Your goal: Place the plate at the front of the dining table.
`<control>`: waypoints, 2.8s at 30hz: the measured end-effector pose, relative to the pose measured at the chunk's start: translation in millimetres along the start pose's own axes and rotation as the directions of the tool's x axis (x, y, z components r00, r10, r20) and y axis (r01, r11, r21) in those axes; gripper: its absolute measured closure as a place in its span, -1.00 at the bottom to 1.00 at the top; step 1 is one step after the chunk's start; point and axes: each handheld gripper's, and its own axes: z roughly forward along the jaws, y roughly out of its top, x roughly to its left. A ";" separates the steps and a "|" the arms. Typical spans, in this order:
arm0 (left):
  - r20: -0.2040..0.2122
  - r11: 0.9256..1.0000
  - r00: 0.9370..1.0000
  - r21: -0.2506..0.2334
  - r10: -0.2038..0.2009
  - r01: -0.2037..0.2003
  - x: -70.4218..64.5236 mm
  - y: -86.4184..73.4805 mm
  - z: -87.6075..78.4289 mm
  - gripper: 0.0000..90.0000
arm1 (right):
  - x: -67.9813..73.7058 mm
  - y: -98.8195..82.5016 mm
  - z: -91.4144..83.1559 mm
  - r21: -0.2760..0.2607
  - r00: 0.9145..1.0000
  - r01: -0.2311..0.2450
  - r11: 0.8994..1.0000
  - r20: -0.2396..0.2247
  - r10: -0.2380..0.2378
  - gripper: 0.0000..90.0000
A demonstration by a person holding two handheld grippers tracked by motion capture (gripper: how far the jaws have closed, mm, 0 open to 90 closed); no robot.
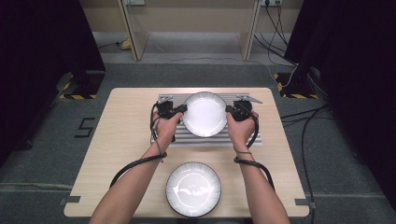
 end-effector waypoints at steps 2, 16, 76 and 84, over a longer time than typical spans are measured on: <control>-0.004 1.000 1.000 -0.003 -0.002 0.002 0.3 0.0 1.1 0.87 | -0.1 0.2 0.6 0.000 1.000 0.000 1.000 -0.001 0.000 0.93; -0.019 1.000 1.000 0.016 -0.006 0.006 4.1 -3.7 8.5 0.87 | -2.7 -3.4 11.2 0.021 1.000 -0.006 1.000 0.008 0.006 0.93; -0.102 0.988 0.994 0.142 -0.044 0.058 17.6 -29.7 34.5 0.84 | -11.7 -26.4 46.7 0.157 0.997 -0.058 0.986 0.051 0.050 0.93; -0.108 0.985 0.993 0.159 -0.051 0.068 18.2 -32.3 39.1 0.74 | -14.6 -28.7 50.5 0.171 0.996 -0.073 0.983 0.061 0.064 0.86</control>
